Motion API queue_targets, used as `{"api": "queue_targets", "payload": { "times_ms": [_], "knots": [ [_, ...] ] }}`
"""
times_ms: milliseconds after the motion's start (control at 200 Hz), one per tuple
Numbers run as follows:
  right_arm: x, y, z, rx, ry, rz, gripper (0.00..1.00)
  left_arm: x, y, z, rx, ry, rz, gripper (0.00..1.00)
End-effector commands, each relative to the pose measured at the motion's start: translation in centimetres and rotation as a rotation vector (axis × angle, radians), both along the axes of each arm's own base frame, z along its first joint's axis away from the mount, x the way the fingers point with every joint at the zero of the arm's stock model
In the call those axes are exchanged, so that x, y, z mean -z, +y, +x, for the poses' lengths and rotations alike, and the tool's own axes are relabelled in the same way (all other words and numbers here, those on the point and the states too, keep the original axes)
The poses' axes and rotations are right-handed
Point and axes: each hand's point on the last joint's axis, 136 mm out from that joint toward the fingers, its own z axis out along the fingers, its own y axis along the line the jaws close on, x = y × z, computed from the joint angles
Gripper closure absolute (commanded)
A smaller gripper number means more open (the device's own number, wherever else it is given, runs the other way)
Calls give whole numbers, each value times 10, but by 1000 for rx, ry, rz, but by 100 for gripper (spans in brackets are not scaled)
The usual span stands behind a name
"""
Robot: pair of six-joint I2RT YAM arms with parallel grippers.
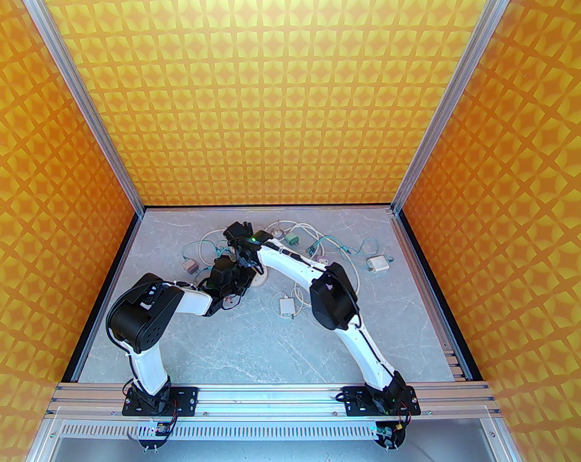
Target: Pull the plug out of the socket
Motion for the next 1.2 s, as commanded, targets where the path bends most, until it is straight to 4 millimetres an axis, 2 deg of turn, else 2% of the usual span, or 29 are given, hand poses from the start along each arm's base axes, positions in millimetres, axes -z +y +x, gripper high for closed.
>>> {"api": "queue_targets", "payload": {
  "times_ms": [0, 60, 135, 275, 325, 390, 650, 875, 970, 1090, 1195],
  "knots": [
    [7, 4, -20, -9, 96, 133, 69, 81, 26, -45, -3, 278, 186, 100],
    [6, 2, -18, 4, 107, 177, 69, 81, 26, -44, -2, 276, 186, 100],
    [4, 1, -17, -3, 96, 147, 69, 81, 24, -44, 3, 277, 184, 100],
    [-5, 18, -25, -83, 24, -1, 69, 81, 23, -42, 6, 277, 185, 100],
    [-2, 25, -28, -104, 26, -30, 69, 81, 23, -42, 8, 278, 182, 100],
    [4, 24, -28, -100, 50, -23, 68, 76, 21, -41, 19, 263, 181, 100],
    [1, 3, -19, -57, 55, 21, 68, 23, 18, -29, 84, 128, 226, 100],
    [7, 11, -24, -48, 114, 127, 68, -8, 13, -19, 123, 5, 241, 100],
    [9, 15, -28, -51, 124, 144, 68, -4, 10, -16, 131, -20, 246, 100],
    [9, 20, -34, -63, 142, 164, 68, 33, 12, -22, 126, 74, 267, 100],
    [2, 29, -37, -80, 155, 219, 68, 51, 14, -27, 117, 123, 264, 100]
  ]
}}
